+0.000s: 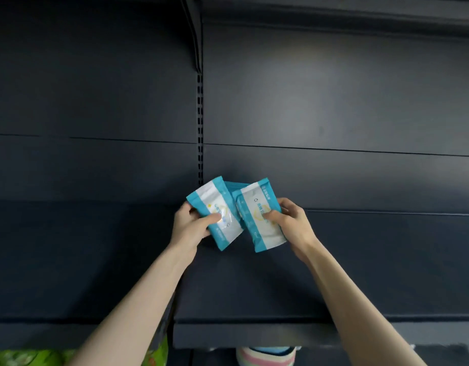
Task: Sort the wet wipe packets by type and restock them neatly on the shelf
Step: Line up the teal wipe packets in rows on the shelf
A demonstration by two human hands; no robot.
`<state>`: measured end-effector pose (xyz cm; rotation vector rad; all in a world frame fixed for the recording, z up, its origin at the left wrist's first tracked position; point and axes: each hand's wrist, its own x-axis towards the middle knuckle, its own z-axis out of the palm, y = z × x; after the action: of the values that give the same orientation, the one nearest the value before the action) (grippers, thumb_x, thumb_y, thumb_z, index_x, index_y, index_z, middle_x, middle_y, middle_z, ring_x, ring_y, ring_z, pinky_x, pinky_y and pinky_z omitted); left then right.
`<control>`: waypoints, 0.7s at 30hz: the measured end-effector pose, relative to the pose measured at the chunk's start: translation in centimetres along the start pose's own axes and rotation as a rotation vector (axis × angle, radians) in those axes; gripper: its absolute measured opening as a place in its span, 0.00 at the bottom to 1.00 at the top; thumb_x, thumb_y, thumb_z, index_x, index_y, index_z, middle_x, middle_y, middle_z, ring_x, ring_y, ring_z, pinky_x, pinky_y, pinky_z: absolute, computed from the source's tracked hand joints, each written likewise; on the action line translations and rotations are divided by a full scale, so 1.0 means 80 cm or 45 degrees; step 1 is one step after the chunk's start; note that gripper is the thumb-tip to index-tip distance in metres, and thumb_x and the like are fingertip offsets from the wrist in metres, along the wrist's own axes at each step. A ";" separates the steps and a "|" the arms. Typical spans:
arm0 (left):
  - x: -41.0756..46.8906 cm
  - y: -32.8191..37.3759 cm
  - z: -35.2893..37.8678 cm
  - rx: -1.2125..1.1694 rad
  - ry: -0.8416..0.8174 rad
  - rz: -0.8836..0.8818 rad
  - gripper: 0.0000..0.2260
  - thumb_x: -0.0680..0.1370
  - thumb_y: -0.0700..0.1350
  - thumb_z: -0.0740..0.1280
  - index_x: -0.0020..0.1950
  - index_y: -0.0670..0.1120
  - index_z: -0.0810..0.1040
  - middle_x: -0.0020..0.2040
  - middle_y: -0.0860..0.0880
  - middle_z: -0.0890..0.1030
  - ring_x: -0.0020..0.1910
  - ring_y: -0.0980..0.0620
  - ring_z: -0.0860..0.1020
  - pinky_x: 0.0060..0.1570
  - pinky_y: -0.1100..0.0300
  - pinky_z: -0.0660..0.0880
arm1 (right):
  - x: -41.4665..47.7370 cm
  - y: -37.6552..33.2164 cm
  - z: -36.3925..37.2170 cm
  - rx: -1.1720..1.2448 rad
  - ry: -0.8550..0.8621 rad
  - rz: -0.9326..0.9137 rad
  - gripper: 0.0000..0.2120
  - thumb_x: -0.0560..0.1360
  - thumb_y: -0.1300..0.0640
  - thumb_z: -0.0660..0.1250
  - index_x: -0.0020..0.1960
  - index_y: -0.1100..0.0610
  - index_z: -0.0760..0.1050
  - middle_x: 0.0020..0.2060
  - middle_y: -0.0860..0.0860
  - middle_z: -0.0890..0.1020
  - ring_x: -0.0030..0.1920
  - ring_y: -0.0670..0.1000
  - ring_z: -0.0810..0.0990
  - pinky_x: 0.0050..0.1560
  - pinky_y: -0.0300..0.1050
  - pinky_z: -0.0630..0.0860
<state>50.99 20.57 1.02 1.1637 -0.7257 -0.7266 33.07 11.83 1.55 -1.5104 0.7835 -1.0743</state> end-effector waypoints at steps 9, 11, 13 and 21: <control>0.042 -0.011 0.025 -0.045 -0.105 -0.091 0.10 0.78 0.45 0.68 0.59 0.49 0.77 0.52 0.49 0.83 0.51 0.50 0.82 0.50 0.50 0.79 | 0.060 0.001 -0.001 0.014 -0.096 -0.013 0.07 0.73 0.67 0.67 0.46 0.56 0.75 0.47 0.53 0.83 0.44 0.52 0.83 0.42 0.45 0.79; 0.041 -0.012 0.025 0.003 -0.209 -0.109 0.08 0.80 0.50 0.63 0.58 0.56 0.76 0.52 0.53 0.83 0.51 0.54 0.82 0.46 0.56 0.79 | 0.062 0.004 -0.002 0.055 -0.125 -0.012 0.07 0.74 0.67 0.67 0.46 0.56 0.74 0.47 0.52 0.84 0.45 0.52 0.83 0.44 0.47 0.79; 0.039 -0.010 0.023 0.092 -0.344 -0.116 0.06 0.80 0.49 0.62 0.55 0.59 0.76 0.50 0.54 0.83 0.49 0.56 0.82 0.43 0.59 0.79 | 0.062 0.007 -0.005 0.095 -0.137 -0.020 0.08 0.74 0.67 0.67 0.48 0.56 0.73 0.46 0.51 0.84 0.45 0.52 0.83 0.44 0.48 0.79; 0.031 -0.001 0.011 0.371 -0.705 -0.131 0.21 0.71 0.31 0.71 0.58 0.51 0.75 0.53 0.46 0.83 0.51 0.50 0.82 0.45 0.56 0.80 | 0.060 0.012 -0.012 0.025 -0.158 -0.035 0.07 0.74 0.66 0.68 0.48 0.56 0.73 0.49 0.54 0.83 0.45 0.54 0.82 0.48 0.51 0.79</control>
<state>51.68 18.09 1.48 1.2799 -1.2733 -1.0742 34.09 6.94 1.68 -1.5595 0.6666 -0.9955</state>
